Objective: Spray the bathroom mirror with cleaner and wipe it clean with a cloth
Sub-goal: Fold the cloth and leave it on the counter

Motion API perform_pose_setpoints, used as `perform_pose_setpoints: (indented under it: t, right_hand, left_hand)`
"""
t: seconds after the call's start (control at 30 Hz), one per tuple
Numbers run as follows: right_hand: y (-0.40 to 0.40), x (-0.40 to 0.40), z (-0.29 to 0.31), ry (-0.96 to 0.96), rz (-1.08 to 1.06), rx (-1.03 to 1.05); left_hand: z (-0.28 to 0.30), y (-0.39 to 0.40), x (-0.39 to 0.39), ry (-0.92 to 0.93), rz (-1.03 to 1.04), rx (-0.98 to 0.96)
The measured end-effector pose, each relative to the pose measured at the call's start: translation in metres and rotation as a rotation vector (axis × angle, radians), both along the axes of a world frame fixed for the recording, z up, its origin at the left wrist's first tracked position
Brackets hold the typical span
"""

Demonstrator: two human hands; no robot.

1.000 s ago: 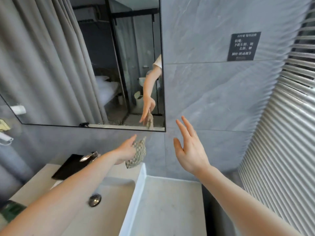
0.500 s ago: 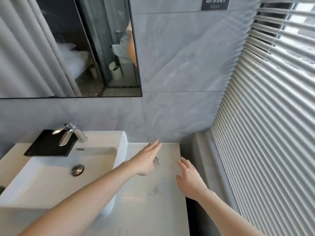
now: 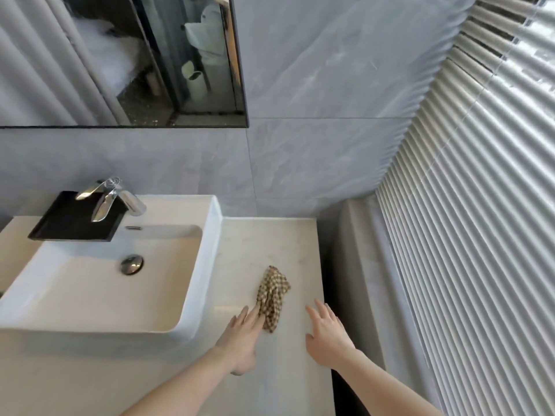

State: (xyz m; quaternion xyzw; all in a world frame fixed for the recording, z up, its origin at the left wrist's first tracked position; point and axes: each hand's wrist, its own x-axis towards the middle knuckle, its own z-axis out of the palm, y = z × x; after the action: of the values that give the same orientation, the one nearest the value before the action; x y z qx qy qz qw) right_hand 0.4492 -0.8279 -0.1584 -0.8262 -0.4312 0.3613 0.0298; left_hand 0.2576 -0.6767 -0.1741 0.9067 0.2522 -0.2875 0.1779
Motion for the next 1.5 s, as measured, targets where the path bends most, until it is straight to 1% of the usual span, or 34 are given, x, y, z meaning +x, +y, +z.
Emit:
perform_pose_setpoints:
  t: [0.07,0.2,0.33,0.4,0.53,0.6,0.67,0.77,0.87,0.93,1.03,1.13,1.2,1.27,1.3,1.33,1.4,1.47,1.5]
  right_hand:
    - [0.01,0.0,-0.008,-0.012,0.049,-0.015]
    - [0.037,0.001,-0.023,0.022,0.018,-0.026]
    - [0.065,0.01,-0.034,0.068,-0.078,-0.012]
    - [0.077,0.016,-0.039,0.068,-0.094,0.002]
    - [0.101,0.022,-0.054,0.073,-0.058,0.037]
    - [0.116,0.02,-0.061,0.089,-0.137,0.071]
    - [0.13,0.02,-0.066,0.094,-0.288,0.092]
    - [0.146,0.025,-0.073,0.111,-0.451,0.073]
    - [0.147,0.035,-0.077,0.108,-0.469,0.036]
    - [0.141,0.041,-0.077,0.089,-0.472,0.054]
    - [0.126,0.044,-0.075,0.062,-0.543,0.152]
    - [0.107,0.042,-0.082,0.033,-0.494,0.181]
    - [0.097,0.038,-0.086,-0.027,-0.392,0.283]
    - [0.092,0.03,-0.085,-0.091,-0.198,0.417]
    - [0.091,0.025,-0.085,-0.097,-0.092,0.448]
    - [0.091,0.018,-0.084,-0.069,0.001,0.431]
    - [0.092,0.007,-0.084,0.009,0.125,0.309]
    - [0.091,0.002,-0.094,-0.013,0.224,0.178]
    - [0.091,0.002,-0.098,-0.056,0.265,0.161]
  left_hand:
    - [-0.003,0.004,0.004,-0.04,0.131,-0.055]
    - [-0.026,0.018,0.022,-0.173,0.54,-0.132]
    - [-0.048,0.035,0.038,-0.216,0.72,-0.131]
    - [-0.057,0.043,0.046,-0.237,0.776,-0.125]
    - [-0.07,0.049,0.062,-0.268,0.804,-0.091]
    - [-0.074,0.052,0.068,-0.26,0.816,-0.083]
    - [-0.078,0.055,0.07,-0.252,0.841,-0.108]
    - [-0.08,0.065,0.068,-0.311,0.918,-0.138]
    - [-0.073,0.078,0.06,-0.432,1.01,-0.117]
    - [-0.07,0.087,0.051,-0.476,1.05,-0.063]
    - [-0.069,0.095,0.036,-0.457,1.036,0.007]
    - [-0.068,0.087,0.027,-0.477,0.871,0.099]
    - [-0.067,0.071,0.028,-0.54,0.714,0.139]
    - [-0.065,0.051,0.03,-0.569,0.54,0.144]
    - [-0.067,0.04,0.031,-0.561,0.462,0.138]
    - [-0.069,0.029,0.031,-0.535,0.397,0.121]
    - [-0.078,0.016,0.028,-0.418,0.341,0.092]
    - [-0.091,0.017,0.022,-0.299,0.33,0.12]
    - [-0.097,0.021,0.019,-0.269,0.307,0.14]
